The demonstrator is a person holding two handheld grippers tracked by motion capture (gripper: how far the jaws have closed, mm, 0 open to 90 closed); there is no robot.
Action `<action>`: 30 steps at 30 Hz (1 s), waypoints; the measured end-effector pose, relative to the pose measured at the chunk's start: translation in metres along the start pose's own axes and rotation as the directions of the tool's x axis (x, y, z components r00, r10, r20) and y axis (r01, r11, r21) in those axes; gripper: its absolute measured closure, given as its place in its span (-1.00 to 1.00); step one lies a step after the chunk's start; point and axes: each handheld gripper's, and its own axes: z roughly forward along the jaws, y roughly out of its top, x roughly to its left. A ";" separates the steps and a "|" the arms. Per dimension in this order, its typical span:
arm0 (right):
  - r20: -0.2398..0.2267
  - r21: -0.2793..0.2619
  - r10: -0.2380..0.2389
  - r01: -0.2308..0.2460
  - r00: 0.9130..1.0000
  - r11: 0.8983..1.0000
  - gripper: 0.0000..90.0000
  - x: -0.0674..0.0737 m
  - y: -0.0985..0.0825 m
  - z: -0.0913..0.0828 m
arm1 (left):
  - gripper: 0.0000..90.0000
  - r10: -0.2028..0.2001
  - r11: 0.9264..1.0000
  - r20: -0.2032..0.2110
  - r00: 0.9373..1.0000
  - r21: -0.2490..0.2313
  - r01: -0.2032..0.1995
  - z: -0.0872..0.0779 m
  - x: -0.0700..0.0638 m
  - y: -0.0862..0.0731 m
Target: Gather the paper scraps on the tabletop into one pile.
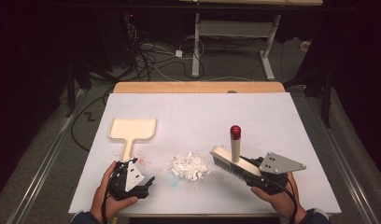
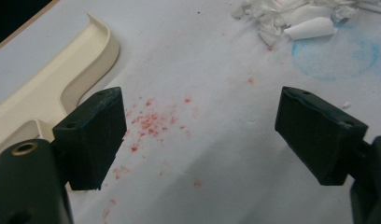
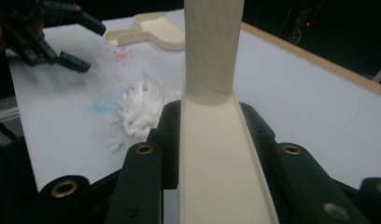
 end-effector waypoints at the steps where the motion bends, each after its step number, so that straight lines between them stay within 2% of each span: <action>1: -0.001 0.015 0.001 -0.001 1.000 1.000 0.51 0.001 -0.004 -0.001 | -0.65 0.001 1.000 -0.001 1.000 0.000 -0.001 0.000 0.000 0.000; 5: -0.012 0.079 0.015 -0.014 1.000 0.997 0.51 0.007 -0.015 0.008 | -0.65 0.011 1.000 0.000 1.000 -0.001 -0.011 0.001 -0.001 0.003; 10: -0.060 0.087 0.006 -0.001 0.998 0.996 0.51 0.020 -0.014 0.026 | -0.65 0.013 1.000 0.006 1.000 -0.003 -0.013 0.004 -0.002 0.005; 14: -0.108 0.063 -0.002 0.009 0.994 0.998 0.51 0.030 -0.007 0.040 | -0.65 0.023 1.000 0.012 1.000 0.000 -0.023 0.006 -0.003 0.005; 16: -0.115 0.058 -0.038 0.045 0.993 0.997 0.51 0.036 -0.001 0.043 | -0.65 0.019 1.000 0.009 1.000 0.000 -0.019 0.005 -0.002 0.005; 19: -0.116 0.042 -0.066 0.071 0.991 0.997 0.51 0.039 0.004 0.038 | -0.65 0.015 1.000 0.007 1.000 -0.002 -0.015 0.004 -0.002 0.004; 24: -0.105 -0.013 -0.038 0.036 0.994 0.999 0.51 0.031 0.007 0.016 | -0.65 0.018 1.000 0.006 1.000 -0.002 -0.018 0.003 -0.002 0.004; 27: -0.152 -0.023 -0.023 0.020 0.988 1.000 0.51 0.029 0.009 0.006 | -0.65 0.014 1.000 0.004 1.000 0.000 -0.014 0.003 -0.001 0.004; 30: -0.197 0.000 -0.033 0.034 0.980 0.999 0.51 0.035 0.007 0.008 | -0.65 0.016 1.000 0.002 1.000 0.000 -0.016 0.003 -0.002 0.004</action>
